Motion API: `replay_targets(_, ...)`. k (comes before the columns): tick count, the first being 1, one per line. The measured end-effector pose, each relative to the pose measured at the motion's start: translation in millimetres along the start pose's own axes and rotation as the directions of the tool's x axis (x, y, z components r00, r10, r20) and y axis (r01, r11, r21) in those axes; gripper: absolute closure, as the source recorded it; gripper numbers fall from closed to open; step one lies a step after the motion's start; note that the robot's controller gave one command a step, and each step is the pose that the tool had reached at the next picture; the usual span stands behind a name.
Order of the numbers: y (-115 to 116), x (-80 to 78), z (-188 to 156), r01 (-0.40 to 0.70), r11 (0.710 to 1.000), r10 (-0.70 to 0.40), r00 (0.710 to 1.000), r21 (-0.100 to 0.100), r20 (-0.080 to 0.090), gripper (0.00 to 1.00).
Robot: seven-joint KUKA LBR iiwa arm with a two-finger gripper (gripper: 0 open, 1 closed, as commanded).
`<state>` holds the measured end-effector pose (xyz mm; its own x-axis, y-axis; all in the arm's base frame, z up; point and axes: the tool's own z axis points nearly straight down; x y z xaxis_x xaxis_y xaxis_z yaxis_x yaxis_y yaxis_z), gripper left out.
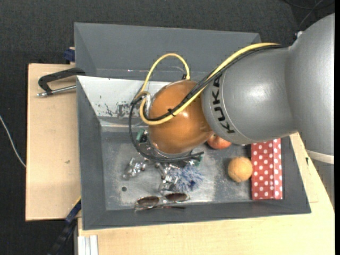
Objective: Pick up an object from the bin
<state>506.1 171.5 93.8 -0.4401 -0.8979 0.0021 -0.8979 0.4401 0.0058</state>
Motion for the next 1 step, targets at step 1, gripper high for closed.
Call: replay_targets(1,-23.7,-25.2,-69.7,0.072,0.997,-0.072,0.997,0.007,0.007,0.0)
